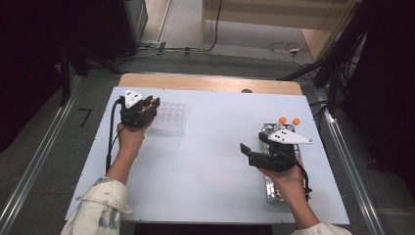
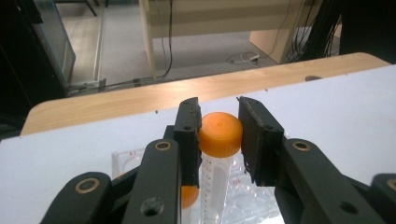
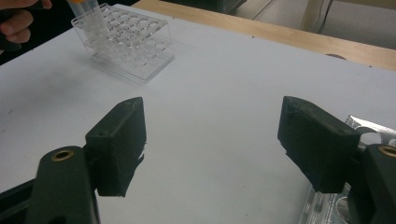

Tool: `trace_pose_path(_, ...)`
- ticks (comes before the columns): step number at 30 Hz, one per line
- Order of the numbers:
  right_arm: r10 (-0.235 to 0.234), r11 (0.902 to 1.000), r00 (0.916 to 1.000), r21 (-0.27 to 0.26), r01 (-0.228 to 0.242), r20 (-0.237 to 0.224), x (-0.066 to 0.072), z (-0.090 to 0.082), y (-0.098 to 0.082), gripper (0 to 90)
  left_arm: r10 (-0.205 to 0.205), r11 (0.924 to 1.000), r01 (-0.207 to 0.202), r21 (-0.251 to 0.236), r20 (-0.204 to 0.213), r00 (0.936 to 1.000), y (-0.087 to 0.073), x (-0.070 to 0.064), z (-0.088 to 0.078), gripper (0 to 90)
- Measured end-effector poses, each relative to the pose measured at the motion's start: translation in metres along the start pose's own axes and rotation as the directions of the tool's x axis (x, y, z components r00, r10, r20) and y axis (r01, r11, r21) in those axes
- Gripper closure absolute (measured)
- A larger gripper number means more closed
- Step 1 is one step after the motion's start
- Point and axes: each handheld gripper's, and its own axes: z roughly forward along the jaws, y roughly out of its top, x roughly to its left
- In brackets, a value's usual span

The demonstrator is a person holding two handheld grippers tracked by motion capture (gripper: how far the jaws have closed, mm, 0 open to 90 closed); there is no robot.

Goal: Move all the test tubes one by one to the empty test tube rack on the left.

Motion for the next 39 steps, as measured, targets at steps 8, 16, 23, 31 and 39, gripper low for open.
trace_pose_path(8, 0.002, 1.0, 1.0, 0.001, -0.002, 0.004, -0.002, 0.0, -0.001, 22.3, 0.032, 0.9993, -0.032, 0.02, -0.009, 0.9994, -0.004, -0.003, 0.001, 69.0)
trace_pose_path(16, 0.011, 0.9999, 0.9999, 0.003, -0.011, 0.007, -0.004, 0.0, -0.001, 22.4, 0.039, 0.9991, -0.039, 0.016, -0.022, 0.999, -0.003, -0.003, 0.0, 61.5)
trace_pose_path(23, 0.016, 0.9999, 0.9998, -0.002, -0.016, 0.016, -0.007, -0.001, -0.002, 22.4, 0.008, 0.9997, -0.007, 0.022, -0.025, 0.9996, -0.001, -0.002, -0.004, 32.8)
trace_pose_path(31, 0.033, 0.9994, 0.998, -0.009, -0.033, 0.053, -0.019, -0.006, -0.004, 22.5, -0.005, 0.9995, 0.005, 0.033, 0.001, 1.0, 0.0, -0.011, -0.013, 10.6)
trace_pose_path(39, 0.066, 0.9978, 0.9919, -0.016, -0.065, 0.108, -0.039, -0.013, -0.01, 22.8, -0.01, 0.9997, 0.008, 0.022, 0.08, 0.9968, -0.015, -0.025, -0.026, 10.8)
